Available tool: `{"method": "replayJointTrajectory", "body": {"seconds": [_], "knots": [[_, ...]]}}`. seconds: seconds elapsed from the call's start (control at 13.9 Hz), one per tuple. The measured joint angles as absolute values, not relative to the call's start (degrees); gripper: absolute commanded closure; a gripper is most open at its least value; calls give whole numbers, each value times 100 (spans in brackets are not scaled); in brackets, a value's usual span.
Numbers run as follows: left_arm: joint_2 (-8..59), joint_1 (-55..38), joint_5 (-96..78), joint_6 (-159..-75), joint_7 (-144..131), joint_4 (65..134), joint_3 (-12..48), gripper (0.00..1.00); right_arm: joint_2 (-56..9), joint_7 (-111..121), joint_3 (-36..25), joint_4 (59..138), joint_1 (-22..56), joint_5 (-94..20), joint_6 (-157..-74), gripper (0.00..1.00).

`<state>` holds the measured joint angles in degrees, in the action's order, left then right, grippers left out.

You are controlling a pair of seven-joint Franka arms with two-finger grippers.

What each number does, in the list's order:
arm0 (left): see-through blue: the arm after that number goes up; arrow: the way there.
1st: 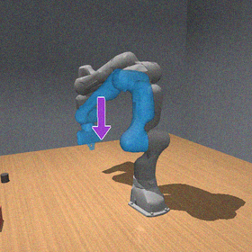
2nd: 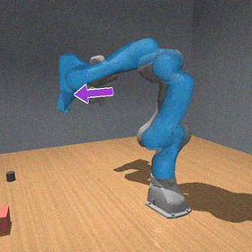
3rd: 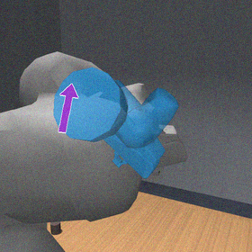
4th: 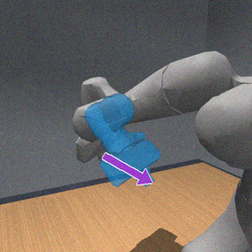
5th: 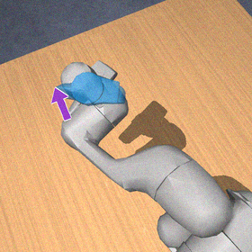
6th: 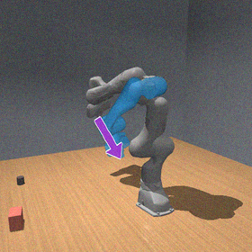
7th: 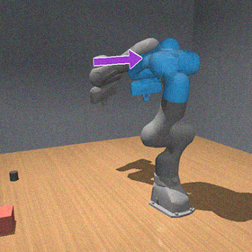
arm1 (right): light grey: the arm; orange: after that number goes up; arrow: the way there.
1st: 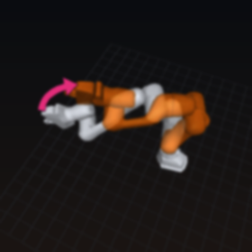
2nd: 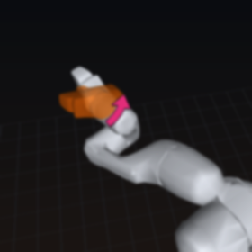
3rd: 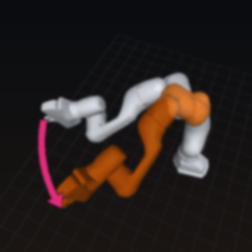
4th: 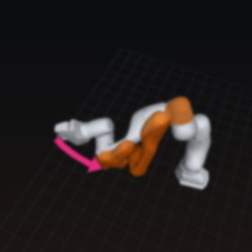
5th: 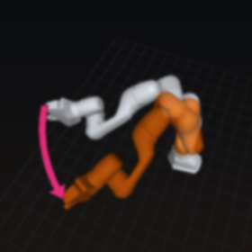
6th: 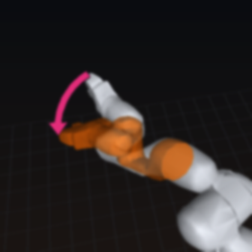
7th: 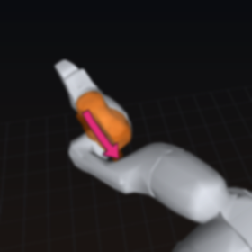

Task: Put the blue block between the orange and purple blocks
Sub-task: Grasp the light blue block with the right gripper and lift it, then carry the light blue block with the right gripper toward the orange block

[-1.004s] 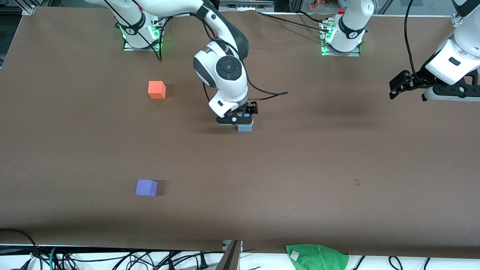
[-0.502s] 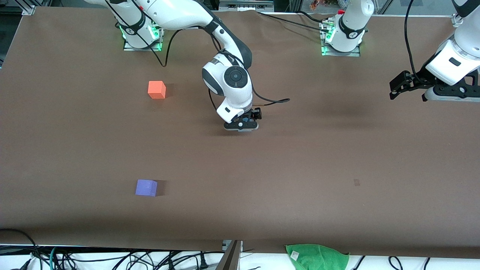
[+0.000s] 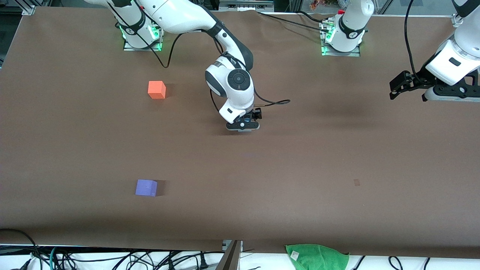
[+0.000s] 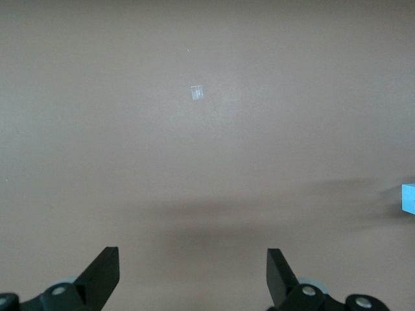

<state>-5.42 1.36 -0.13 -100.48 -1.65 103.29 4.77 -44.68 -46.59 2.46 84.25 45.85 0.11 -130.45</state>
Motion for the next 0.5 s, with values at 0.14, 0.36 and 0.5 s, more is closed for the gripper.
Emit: {"method": "replayJointTrajectory", "body": {"seconds": [0.14, 0.36, 0.5], "knots": [[-542, 136, -13, -10048, -164, 10329, 477, 0, -4498, -4659, 245, 8425, 4587, 12, -13065, 0], [-542, 136, -13, -10048, -164, 10329, 477, 0, -4534, -4659, 244, 8425, 4587, 13, -13142, 0], [-542, 136, -13, -10048, -164, 10329, 477, 0, -4565, -4659, 244, 8425, 4587, 16, -13260, 0]]}}
